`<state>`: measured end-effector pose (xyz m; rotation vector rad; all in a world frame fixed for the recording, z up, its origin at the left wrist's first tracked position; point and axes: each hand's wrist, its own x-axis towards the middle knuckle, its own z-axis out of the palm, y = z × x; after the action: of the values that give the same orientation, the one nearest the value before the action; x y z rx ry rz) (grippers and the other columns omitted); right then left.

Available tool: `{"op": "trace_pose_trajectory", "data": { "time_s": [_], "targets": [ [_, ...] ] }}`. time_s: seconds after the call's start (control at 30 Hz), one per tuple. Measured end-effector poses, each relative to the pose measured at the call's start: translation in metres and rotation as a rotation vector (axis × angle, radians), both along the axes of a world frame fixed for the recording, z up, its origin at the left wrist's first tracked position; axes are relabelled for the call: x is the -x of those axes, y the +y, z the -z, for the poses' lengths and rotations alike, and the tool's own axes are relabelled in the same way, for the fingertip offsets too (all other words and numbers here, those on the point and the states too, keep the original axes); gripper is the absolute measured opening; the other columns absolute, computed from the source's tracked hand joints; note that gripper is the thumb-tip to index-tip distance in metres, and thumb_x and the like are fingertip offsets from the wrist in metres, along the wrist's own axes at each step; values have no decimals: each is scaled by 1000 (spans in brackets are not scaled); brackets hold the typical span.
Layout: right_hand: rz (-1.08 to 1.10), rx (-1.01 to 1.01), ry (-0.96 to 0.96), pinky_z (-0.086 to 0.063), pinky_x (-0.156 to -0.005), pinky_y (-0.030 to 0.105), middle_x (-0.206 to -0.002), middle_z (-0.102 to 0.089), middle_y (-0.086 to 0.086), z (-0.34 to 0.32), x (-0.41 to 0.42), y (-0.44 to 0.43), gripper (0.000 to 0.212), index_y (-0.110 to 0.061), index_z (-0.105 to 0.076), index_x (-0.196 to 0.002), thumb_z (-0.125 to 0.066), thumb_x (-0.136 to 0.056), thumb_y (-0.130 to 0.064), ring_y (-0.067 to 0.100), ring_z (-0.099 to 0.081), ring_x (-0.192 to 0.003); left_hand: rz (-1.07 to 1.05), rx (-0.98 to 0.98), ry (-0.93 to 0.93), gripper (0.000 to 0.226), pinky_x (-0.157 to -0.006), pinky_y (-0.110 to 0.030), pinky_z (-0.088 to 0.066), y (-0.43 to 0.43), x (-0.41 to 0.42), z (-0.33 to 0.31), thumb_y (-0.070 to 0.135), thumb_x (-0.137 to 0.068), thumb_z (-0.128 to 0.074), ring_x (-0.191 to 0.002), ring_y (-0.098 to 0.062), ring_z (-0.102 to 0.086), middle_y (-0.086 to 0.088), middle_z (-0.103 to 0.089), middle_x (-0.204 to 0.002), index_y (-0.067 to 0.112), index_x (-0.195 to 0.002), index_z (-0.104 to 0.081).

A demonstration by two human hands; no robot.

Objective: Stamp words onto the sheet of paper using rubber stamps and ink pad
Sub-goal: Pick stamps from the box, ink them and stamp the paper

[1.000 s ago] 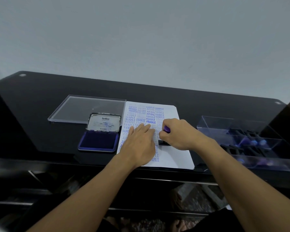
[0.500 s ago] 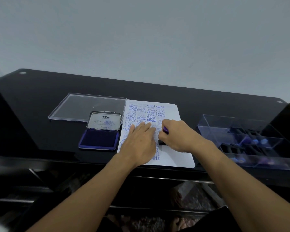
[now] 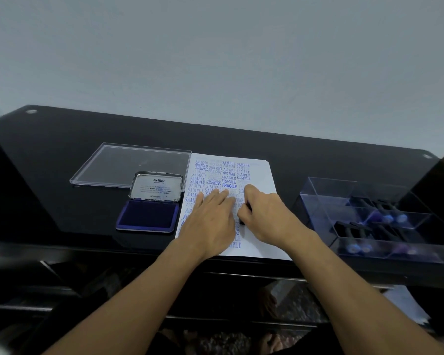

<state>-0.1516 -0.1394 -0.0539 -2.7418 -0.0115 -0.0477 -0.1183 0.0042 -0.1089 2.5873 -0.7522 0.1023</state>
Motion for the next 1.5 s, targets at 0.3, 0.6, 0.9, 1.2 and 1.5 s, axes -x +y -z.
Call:
{"op": "trace_pose_trajectory", "data": {
  "time_s": [0.3,0.6,0.9,1.2,1.5],
  "targets": [
    [-8,-32,-42,-24,-48,33,-67,-49,7,2,5,1,27,-21,-28,-75,-45,-96,-22,22,-39,-58,-1,4,20,43,-122,-45,-1,0,3,-3,18,-102,-28,-150,-21,-12,-2,-26,-160,13,-141,-43],
    [-11,-31,-32,-26,-48,31,-71,-51,6,0,6,2,28,-23,-28,-75,-44,-97,-24,20,-41,-58,9,1,31,41,-120,-50,-11,-1,0,-1,18,-98,-29,-142,-24,-27,-3,-39,-149,15,-135,-47],
    [7,-24,-26,-27,-48,32,-72,-51,7,0,5,3,27,-22,-28,-74,-45,-96,-24,21,-42,-60,7,8,29,38,-117,-52,-17,-1,-1,0,19,-97,-29,-137,-26,-32,-4,-43,-144,15,-129,-50],
    [7,-22,-21,-28,-48,32,-72,-51,5,0,4,3,27,-23,-29,-74,-45,-96,-23,19,-43,-60,2,9,33,40,-121,-49,-8,-1,1,-2,18,-99,-29,-144,-22,-24,-2,-37,-152,15,-135,-47],
    [21,-24,-23,-26,-48,33,-68,-48,5,0,4,4,28,-22,-27,-73,-44,-95,-23,19,-40,-58,-13,6,42,44,-121,-43,1,0,5,-9,17,-102,-29,-151,-20,-11,-3,-24,-161,13,-144,-42]
  ]
}}
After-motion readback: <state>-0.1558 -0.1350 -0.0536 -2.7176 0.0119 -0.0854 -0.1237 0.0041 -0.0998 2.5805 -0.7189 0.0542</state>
